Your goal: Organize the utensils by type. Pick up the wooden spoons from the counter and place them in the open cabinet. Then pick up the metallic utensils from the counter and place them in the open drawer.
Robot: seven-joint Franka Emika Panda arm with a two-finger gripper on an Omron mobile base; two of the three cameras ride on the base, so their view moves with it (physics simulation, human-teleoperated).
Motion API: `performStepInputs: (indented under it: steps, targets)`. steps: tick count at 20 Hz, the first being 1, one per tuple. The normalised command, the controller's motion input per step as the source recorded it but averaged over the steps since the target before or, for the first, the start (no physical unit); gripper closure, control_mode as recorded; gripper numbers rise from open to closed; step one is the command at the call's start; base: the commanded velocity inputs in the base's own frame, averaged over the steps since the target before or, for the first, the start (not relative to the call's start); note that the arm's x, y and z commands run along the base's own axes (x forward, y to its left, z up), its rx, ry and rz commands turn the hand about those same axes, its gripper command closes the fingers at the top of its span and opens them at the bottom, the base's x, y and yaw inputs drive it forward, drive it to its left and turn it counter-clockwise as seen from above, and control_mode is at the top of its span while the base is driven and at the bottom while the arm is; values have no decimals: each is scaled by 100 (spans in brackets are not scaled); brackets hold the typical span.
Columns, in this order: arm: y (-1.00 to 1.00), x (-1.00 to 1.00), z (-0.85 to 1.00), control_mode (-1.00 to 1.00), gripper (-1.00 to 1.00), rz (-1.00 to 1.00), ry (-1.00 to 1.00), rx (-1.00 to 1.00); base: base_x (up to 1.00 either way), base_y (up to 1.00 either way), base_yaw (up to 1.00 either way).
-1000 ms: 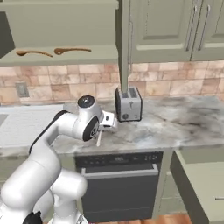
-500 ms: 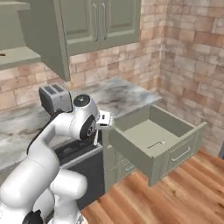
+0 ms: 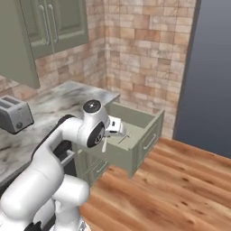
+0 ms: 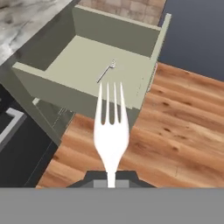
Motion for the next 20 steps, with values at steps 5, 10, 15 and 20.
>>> performStepInputs:
  steps: [5, 10, 15, 20]
  targets:
    - [0, 0, 0, 100, 100, 0, 0, 0, 44, 44, -13]
    - [0, 0, 0, 100, 100, 0, 0, 0, 48, 4, -8]
    - [0, 0, 0, 100, 100, 0, 0, 0, 38, -1, -11]
    - [0, 0, 0, 100, 100, 0, 0, 0, 56, 1, -10]
